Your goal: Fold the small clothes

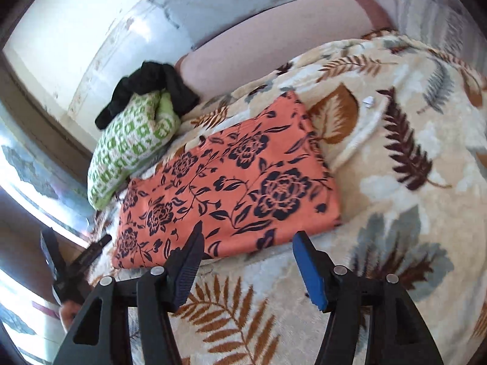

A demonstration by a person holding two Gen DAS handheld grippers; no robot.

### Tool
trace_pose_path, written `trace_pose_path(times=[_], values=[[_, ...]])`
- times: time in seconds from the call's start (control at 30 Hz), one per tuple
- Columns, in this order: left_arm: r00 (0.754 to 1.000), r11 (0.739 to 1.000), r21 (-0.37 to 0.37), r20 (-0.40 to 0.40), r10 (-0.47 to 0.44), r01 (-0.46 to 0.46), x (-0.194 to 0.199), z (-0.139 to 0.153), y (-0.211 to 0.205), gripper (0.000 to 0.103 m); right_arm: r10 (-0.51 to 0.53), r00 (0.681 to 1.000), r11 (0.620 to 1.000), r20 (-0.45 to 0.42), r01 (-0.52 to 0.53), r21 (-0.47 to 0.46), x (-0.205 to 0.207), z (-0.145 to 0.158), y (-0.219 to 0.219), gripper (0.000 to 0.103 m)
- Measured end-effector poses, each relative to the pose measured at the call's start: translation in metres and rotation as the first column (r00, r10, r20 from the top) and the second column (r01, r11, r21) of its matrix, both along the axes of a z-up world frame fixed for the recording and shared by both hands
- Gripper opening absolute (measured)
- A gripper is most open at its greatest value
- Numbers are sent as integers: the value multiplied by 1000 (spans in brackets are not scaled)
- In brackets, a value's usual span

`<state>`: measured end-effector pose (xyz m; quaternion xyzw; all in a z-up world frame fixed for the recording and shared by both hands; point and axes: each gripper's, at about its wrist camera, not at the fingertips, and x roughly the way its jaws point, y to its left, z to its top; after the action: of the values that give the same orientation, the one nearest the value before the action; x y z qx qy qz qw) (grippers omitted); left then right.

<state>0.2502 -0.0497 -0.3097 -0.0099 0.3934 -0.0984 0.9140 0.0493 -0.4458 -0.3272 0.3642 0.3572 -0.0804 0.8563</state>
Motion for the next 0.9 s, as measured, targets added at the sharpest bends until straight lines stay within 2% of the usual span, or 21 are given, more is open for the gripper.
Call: trace_pose_path(times=[0.1, 0.17, 0.33, 0.4, 0.5, 0.63, 0.7, 0.77, 0.9], values=[[994, 994, -8, -7, -105, 105, -30, -6, -19, 81, -121, 992, 972, -21, 123, 202, -19, -18, -32, 67], [987, 987, 5, 2, -162, 162, -51, -7, -27, 81, -141, 990, 946, 20, 129, 297, -25, -20, -46, 67], [974, 973, -57, 21, -224, 225, -80, -2, -27, 82, -153, 986, 906, 60, 116, 406, -22, -31, -60, 67], [975, 971, -87, 13, -221, 221, -81, -1, -21, 87, -156, 986, 901, 59, 118, 417, -19, -39, -64, 67], [982, 976, -107, 0, -189, 188, -72, -4, -8, 87, -148, 987, 853, 69, 92, 514, -13, -56, -71, 67], [988, 984, -97, -37, -152, 148, -51, -14, 8, 91, -144, 985, 829, 91, 70, 555, -8, -60, -72, 67], [988, 985, -121, -74, -136, 126, -36, -20, 16, 91, -132, 987, 834, 94, 59, 549, -3, -60, -69, 67], [990, 983, -148, -77, -121, 109, -26, -21, 24, 91, -130, 989, 843, 75, 70, 533, 1, -62, -69, 67], [984, 972, -222, -140, -111, 78, -7, -25, 39, 91, -177, 983, 829, 44, 124, 546, 0, -73, -80, 67]])
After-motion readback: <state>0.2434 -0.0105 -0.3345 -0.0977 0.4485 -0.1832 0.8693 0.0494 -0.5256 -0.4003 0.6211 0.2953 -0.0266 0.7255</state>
